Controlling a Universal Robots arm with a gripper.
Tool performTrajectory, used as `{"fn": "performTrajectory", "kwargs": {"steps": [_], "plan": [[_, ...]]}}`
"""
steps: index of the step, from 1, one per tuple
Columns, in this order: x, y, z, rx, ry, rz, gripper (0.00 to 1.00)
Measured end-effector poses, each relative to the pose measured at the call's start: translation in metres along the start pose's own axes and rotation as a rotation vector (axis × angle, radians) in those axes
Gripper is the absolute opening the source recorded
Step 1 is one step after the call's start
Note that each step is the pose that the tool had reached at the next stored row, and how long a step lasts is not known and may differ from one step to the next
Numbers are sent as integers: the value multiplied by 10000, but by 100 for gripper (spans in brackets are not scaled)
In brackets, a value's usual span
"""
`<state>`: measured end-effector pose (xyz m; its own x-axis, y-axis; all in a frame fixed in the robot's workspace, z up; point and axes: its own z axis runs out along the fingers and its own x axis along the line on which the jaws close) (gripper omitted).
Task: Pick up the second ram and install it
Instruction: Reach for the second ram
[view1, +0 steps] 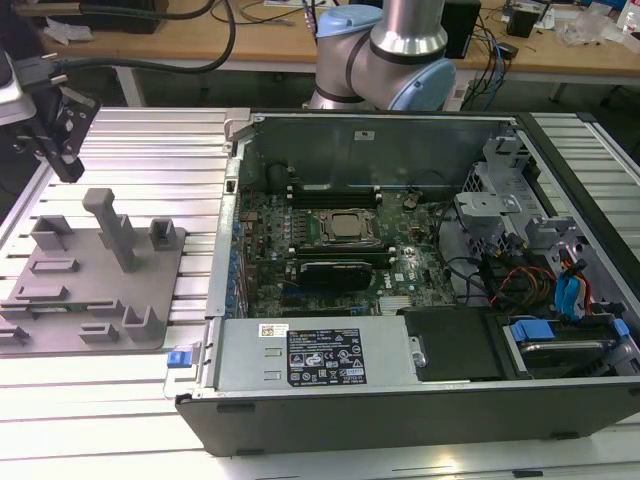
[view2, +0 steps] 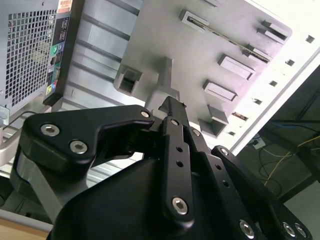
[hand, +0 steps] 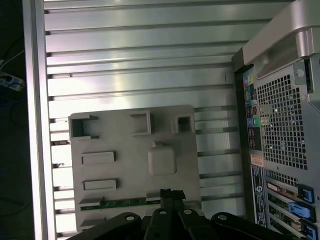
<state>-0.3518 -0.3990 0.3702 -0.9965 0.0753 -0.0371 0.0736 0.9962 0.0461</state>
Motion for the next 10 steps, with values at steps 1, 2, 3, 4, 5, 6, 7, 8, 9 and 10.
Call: {"fn": "performTrajectory", "kwargs": {"steps": [1,2,3,4,5,6,7,8,9,10], "plan": [[10,-2,2,0,0,-1,8],[24,-7,6,0,0,-1,8],[37,-12,11,0,0,-1,8],[49,-15,14,0,0,1,8],[60,-18,17,0,0,1,8],[70,-21,20,0,0,0,8],[80,-25,24,0,0,-1,8],[90,-29,27,0,0,-1,8],[100,-31,30,0,0,0,8],[118,-35,36,0,0,0,8]]}}
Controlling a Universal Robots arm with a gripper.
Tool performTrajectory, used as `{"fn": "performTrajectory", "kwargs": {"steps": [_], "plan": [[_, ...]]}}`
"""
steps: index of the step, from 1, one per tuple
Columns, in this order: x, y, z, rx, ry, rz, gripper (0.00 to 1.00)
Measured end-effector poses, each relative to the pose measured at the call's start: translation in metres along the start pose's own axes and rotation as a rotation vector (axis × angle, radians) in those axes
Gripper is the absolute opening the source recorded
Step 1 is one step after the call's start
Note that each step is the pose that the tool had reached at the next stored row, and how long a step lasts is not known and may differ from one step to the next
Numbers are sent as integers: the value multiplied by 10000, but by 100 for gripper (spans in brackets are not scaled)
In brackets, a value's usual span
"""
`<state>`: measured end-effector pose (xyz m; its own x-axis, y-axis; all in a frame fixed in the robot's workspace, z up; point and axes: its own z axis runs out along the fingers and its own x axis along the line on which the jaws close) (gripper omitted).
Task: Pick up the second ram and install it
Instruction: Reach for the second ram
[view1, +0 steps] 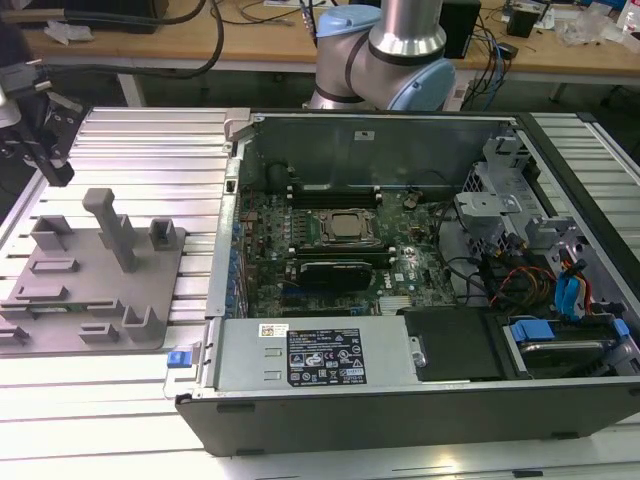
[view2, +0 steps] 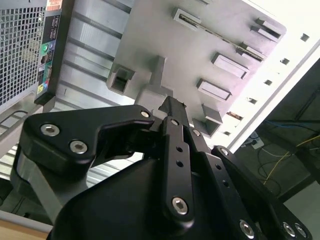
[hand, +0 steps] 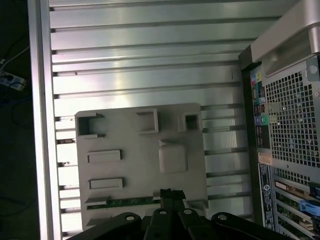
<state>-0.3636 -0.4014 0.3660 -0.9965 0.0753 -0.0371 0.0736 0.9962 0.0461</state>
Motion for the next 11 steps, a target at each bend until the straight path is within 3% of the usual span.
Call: {"fn": "performTrajectory", "kwargs": {"steps": [11], "plan": [[181,-23,53,0,0,0,8]]}}
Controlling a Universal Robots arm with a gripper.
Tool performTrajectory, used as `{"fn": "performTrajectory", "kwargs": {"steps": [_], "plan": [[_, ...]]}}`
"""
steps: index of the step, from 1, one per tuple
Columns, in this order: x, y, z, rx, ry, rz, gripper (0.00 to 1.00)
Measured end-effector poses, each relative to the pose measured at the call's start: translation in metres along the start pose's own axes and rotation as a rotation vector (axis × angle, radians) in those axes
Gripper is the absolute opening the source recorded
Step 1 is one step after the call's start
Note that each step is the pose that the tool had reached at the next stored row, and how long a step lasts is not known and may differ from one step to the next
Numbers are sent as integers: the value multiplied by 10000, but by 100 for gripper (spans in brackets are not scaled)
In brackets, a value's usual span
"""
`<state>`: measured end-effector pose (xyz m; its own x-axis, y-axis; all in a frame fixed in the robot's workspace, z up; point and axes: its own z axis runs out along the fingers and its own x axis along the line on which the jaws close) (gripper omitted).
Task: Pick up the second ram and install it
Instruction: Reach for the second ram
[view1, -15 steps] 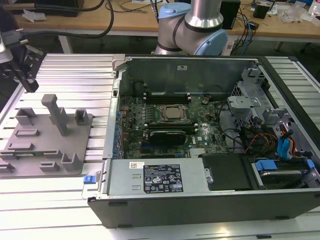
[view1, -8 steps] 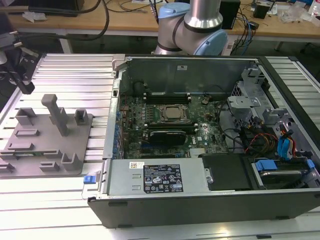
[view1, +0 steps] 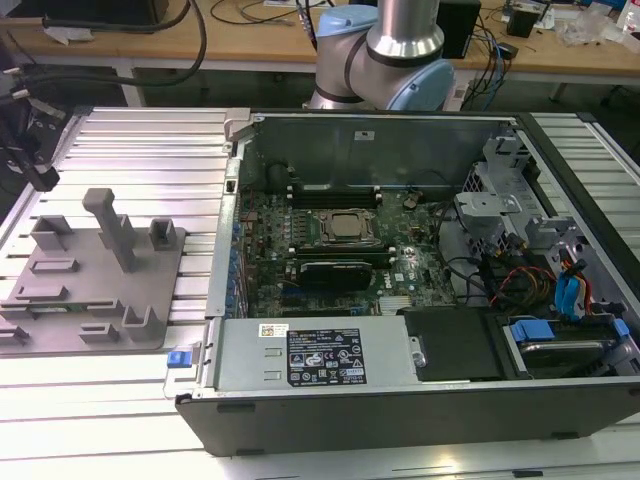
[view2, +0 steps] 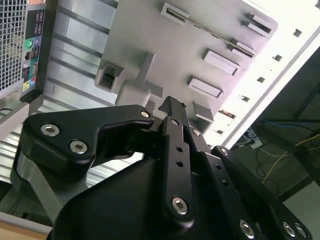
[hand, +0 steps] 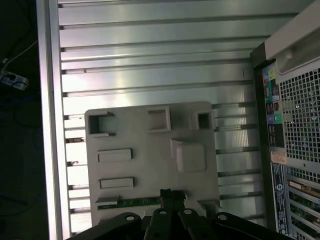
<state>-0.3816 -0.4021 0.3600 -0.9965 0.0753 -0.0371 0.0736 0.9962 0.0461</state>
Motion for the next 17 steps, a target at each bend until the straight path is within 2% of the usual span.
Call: {"fn": "performTrajectory", "kwargs": {"steps": [7,10,13,17], "plan": [[131,-24,58,1,0,0,8],[156,-38,91,-1,-1,-2,8],[200,-81,165,0,1,0,8],[222,-133,209,0,0,0,8]]}}
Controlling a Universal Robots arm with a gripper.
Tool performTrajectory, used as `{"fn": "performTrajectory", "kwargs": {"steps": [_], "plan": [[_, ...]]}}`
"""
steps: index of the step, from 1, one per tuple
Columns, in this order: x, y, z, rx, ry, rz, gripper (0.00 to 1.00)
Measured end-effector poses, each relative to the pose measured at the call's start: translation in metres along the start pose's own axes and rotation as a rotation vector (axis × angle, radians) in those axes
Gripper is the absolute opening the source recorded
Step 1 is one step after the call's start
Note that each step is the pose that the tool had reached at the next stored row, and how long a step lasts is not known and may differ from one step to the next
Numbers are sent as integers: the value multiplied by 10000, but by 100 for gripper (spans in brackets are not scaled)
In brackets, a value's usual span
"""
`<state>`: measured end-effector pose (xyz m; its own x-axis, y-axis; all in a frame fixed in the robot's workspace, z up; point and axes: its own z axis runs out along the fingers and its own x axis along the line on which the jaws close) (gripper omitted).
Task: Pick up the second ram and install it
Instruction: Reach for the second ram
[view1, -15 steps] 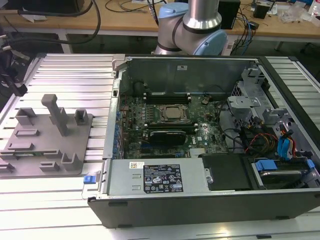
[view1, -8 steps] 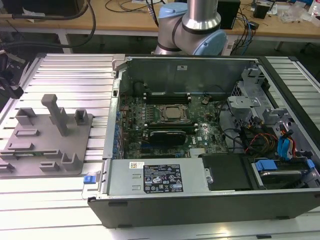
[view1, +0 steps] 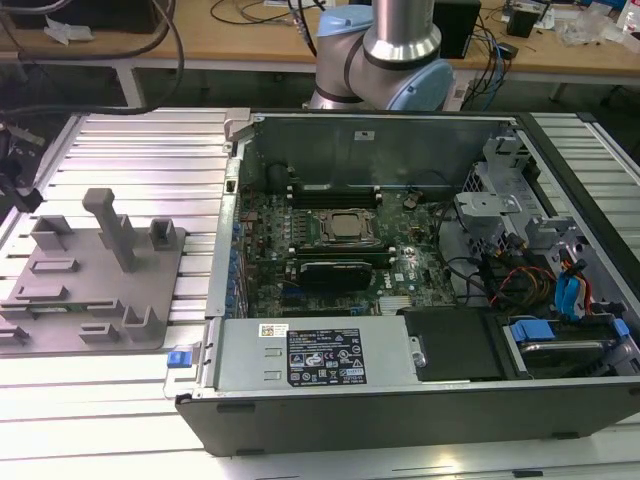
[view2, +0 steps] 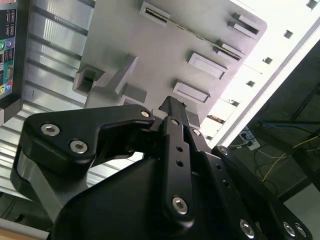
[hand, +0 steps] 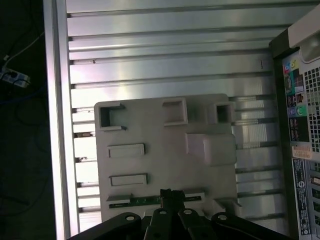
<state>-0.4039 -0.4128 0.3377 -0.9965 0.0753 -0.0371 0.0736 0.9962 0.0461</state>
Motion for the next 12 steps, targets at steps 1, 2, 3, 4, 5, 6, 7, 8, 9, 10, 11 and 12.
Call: {"fn": "performTrajectory", "kwargs": {"steps": [1,2,3,4,5,6,7,8,9,10,11,12], "plan": [[5,-19,11,0,0,0,8],[8,-34,19,0,0,0,8],[14,-67,37,1,1,-1,8],[21,-103,60,1,0,0,8],[25,-120,83,-1,-2,-1,8],[25,-121,85,1,2,1,8],[25,-121,85,2,3,1,8],[25,-121,86,1,1,-1,8],[25,-121,88,0,1,0,8],[25,-121,88,1,0,0,8],[25,-121,88,1,1,0,8],[25,-121,89,1,1,0,8]]}}
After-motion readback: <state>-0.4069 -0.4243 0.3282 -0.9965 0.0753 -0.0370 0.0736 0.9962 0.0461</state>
